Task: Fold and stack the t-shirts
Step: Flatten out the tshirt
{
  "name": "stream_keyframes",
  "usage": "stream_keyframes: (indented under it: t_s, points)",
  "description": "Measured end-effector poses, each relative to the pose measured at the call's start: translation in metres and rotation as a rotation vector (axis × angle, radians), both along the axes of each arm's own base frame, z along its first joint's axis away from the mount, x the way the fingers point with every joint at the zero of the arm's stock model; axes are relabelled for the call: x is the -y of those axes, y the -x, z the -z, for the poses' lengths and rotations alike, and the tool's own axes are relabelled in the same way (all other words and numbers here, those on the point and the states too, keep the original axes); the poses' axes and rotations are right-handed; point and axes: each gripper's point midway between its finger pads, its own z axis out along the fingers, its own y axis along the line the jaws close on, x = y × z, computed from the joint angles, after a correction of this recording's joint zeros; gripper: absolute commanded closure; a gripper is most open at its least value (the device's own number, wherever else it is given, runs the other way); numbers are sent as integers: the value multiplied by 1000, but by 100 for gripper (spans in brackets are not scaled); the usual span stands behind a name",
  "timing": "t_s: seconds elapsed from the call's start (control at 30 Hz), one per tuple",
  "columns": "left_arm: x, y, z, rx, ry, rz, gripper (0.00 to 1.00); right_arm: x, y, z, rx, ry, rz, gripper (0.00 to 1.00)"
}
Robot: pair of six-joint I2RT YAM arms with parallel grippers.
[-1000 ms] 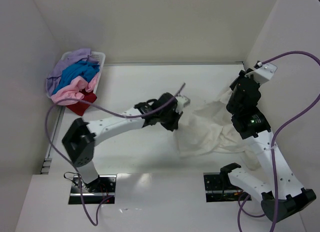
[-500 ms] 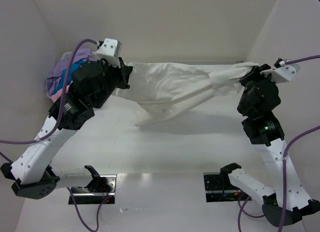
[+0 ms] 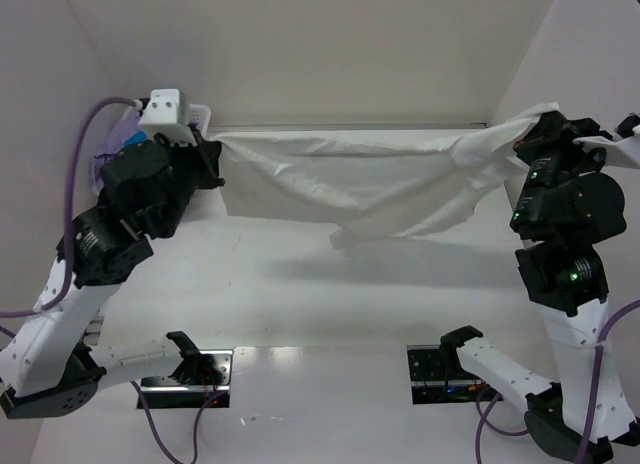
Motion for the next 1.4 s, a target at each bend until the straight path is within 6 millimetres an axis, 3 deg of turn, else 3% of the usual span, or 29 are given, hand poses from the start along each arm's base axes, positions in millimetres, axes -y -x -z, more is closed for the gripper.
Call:
stream_keyframes:
  t_s: [0.1, 0.23, 0.37, 0.47, 0.6, 0.7, 0.8, 0.9, 1.0, 1.07, 1.1, 1.13, 1.27, 1.4]
  points:
    - [-11, 17, -6, 19, 77, 2, 100, 0, 7, -13, 32, 1, -14, 100]
    - [-11, 32, 8, -34, 116, 51, 100, -4, 11, -20, 48, 20, -48, 100]
    - [6, 42, 32, -138, 141, 128, 100, -7, 12, -22, 42, 37, -71, 100]
    - [19, 46, 61, -233, 146, 168, 100, -7, 13, -18, 30, 46, -71, 100]
    - [32, 39, 112, -370, 111, 152, 100, -12, -4, 8, -34, 65, -71, 100]
    - [47, 25, 157, -481, 58, 123, 100, -24, -33, 47, -133, 89, -81, 100]
    - [60, 9, 218, -605, 2, 93, 100, -39, -66, 94, -247, 114, -106, 100]
    - [51, 5, 273, -728, -25, 51, 92, -52, -92, 148, -373, 139, -134, 100]
    - [35, -5, 300, -785, 10, 1, 79, -59, -103, 177, -438, 150, -155, 100]
    - [29, -16, 308, -791, 40, -14, 65, -62, -106, 182, -441, 150, -168, 100]
    - [27, -21, 311, -790, 52, -16, 54, -64, -107, 181, -436, 147, -173, 100]
    - [25, -25, 315, -793, 56, -14, 35, -64, -107, 179, -428, 146, -177, 100]
    - [33, -33, 326, -808, 63, 46, 5, -68, -110, 173, -395, 139, -193, 100]
    - [52, -30, 322, -810, 92, 150, 3, -70, -114, 178, -396, 140, -200, 100]
